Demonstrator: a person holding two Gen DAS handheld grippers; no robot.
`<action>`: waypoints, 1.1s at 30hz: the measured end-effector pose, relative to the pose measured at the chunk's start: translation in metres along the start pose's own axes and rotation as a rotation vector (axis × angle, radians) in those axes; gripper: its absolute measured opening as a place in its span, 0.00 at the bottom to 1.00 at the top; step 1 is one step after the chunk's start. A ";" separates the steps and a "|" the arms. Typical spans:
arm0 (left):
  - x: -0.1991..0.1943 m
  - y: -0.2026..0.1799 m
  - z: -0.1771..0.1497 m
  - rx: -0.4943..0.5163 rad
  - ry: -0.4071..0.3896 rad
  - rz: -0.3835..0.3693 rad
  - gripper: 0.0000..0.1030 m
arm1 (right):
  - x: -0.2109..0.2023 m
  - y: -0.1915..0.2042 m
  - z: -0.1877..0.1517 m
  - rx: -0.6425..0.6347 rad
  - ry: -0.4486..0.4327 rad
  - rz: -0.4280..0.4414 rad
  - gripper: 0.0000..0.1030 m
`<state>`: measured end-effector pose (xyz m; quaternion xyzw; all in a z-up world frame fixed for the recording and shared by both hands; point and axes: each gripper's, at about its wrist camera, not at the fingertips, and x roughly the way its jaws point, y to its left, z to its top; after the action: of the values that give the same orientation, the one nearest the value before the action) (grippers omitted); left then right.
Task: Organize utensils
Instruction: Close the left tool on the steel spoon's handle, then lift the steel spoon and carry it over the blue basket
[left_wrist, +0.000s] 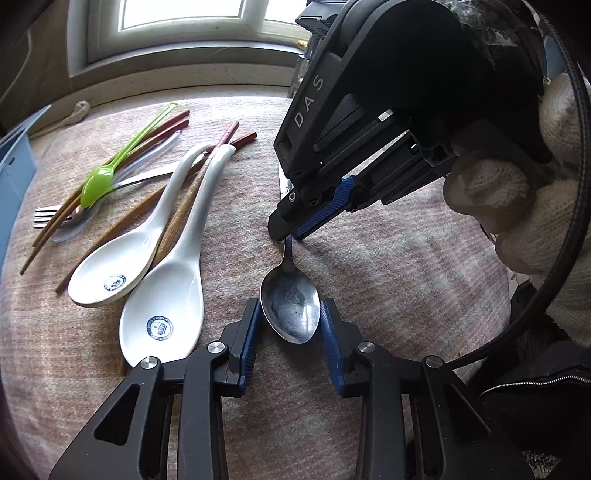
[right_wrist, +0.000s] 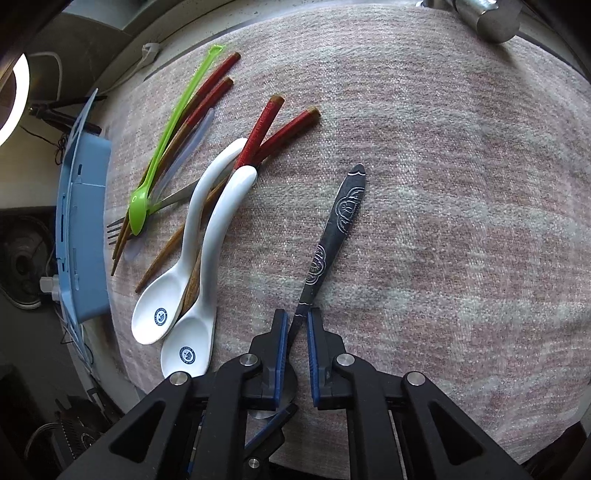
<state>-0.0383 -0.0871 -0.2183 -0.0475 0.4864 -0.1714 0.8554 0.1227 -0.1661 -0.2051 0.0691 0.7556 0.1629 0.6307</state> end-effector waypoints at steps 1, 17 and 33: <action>-0.001 0.001 0.001 -0.002 0.001 -0.004 0.30 | -0.002 -0.004 0.001 0.005 0.001 0.008 0.09; -0.038 0.008 0.022 -0.015 -0.057 -0.034 0.30 | -0.053 -0.021 0.001 0.017 -0.046 0.089 0.08; -0.130 0.101 0.032 -0.076 -0.188 0.076 0.29 | -0.071 0.126 0.010 -0.161 -0.116 0.173 0.08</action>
<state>-0.0471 0.0491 -0.1209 -0.0773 0.4119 -0.1147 0.9007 0.1337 -0.0681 -0.0982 0.0923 0.6935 0.2726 0.6605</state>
